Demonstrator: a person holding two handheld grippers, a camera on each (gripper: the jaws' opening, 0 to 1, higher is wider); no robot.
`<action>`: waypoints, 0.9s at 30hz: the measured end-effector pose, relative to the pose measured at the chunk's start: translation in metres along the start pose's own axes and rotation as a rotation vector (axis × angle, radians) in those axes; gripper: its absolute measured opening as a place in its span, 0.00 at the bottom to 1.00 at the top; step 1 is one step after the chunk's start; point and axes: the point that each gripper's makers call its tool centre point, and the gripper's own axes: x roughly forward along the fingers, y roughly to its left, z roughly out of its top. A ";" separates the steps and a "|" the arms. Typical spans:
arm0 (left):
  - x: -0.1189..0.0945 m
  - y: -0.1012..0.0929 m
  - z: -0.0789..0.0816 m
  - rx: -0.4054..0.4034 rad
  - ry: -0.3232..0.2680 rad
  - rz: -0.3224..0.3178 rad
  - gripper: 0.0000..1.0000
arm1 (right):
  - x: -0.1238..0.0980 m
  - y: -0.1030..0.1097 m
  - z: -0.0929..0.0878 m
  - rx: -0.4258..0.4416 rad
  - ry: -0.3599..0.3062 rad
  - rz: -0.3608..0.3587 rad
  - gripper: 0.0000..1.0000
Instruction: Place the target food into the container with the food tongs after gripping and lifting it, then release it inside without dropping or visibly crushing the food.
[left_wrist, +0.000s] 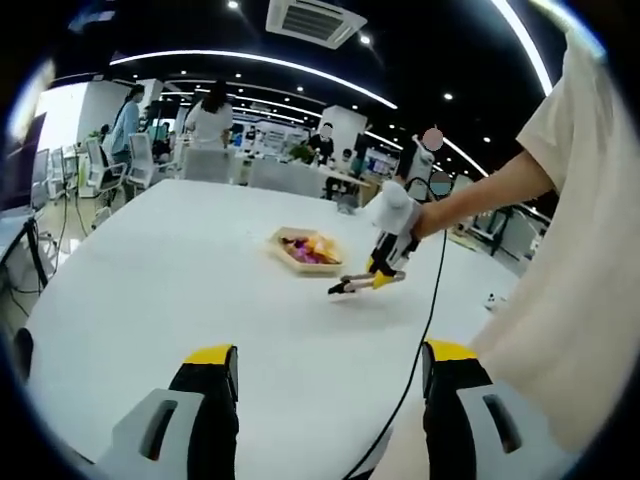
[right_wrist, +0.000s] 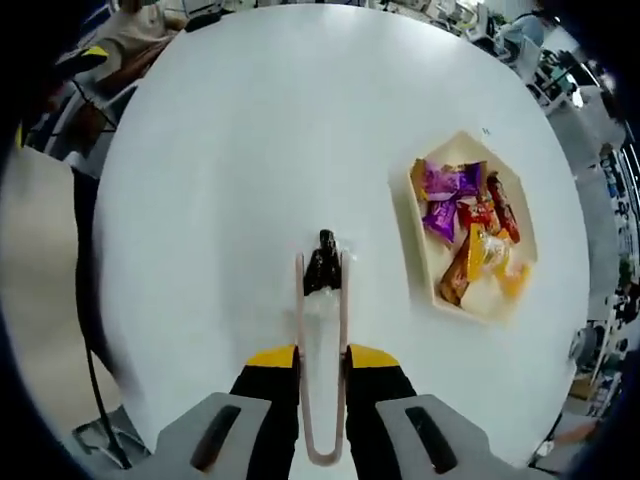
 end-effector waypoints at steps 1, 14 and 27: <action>0.000 0.000 0.000 0.000 0.000 0.000 0.74 | -0.001 0.000 0.000 -0.001 0.000 -0.001 0.15; 0.002 -0.001 0.000 0.000 0.004 -0.007 0.74 | 0.006 0.006 -0.008 0.012 0.020 0.013 0.15; 0.006 -0.004 0.000 0.001 0.007 -0.021 0.74 | -0.014 -0.007 0.003 0.007 -0.037 -0.036 0.15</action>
